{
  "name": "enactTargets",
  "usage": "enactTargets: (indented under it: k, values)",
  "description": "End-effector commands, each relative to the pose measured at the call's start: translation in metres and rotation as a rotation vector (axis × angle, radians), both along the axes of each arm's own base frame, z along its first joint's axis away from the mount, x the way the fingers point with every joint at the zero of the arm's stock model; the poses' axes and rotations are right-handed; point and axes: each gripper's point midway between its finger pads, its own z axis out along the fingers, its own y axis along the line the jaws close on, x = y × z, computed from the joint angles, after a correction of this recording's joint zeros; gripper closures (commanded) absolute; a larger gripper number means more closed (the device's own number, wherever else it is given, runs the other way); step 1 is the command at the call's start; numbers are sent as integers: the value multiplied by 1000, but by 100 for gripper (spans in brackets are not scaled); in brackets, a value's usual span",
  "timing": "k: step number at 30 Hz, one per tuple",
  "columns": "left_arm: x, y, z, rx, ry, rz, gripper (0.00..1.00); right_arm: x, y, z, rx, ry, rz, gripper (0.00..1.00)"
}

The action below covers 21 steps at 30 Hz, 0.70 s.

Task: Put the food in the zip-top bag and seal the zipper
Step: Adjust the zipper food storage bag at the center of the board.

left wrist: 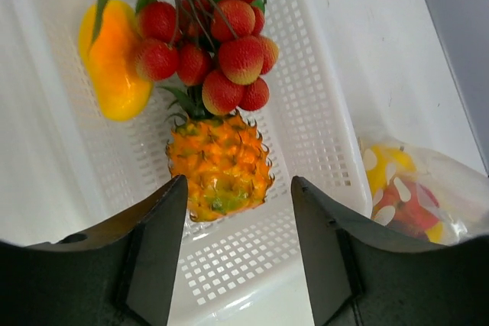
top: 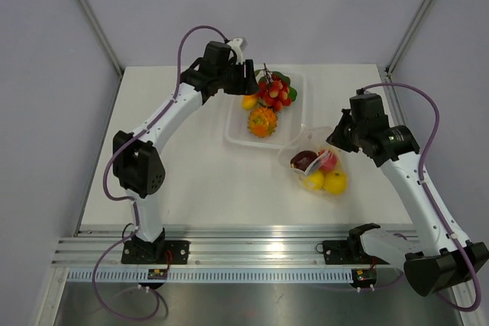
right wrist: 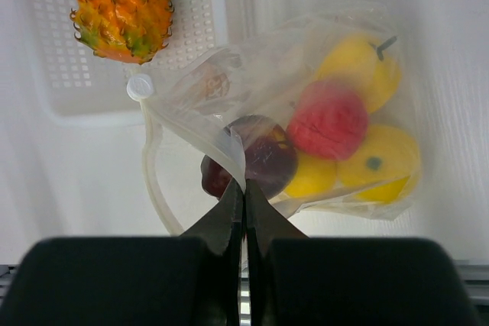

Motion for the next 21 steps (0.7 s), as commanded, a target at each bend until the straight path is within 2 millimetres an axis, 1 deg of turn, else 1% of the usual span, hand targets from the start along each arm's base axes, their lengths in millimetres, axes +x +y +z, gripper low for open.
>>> enactTargets:
  k: [1, 2, 5, 6, 12, 14, 15, 16, 18, 19, 21]
  values:
    - [-3, -3, -31, 57, 35, -30, 39, 3, 4, 9, 29, -36, 5, 97]
    - [-5, -10, -40, 42, 65, -57, 28, 2, 3, 9, 25, -31, 3, 97]
    - [-9, -24, -50, 14, 111, -98, 5, -3, -1, 10, 18, -34, -5, 97]
    - [-8, -28, -62, 20, 136, -103, 1, -4, -2, 10, 19, -36, -9, 97]
    - [-19, -44, -95, 58, 213, -135, 1, -7, -2, 11, 20, -33, -12, 97]
    - [-25, -52, -100, 59, 234, -162, 1, -7, -2, 11, 22, -34, -13, 97]
    - [-27, -55, -99, 56, 239, -174, 1, -6, -1, 13, 26, -37, -11, 97]
    - [-33, -60, -99, 39, 257, -202, 2, -6, -1, 13, 28, -38, -9, 97]
    - [-43, -68, -92, -2, 276, -245, 4, -5, 0, 14, 30, -41, -8, 97]
    - [-53, -77, -72, -69, 270, -310, 6, -6, 0, 14, 31, -39, -7, 97]
    - [-65, -83, -53, -141, 264, -368, 7, -6, 0, 14, 31, -41, -5, 97]
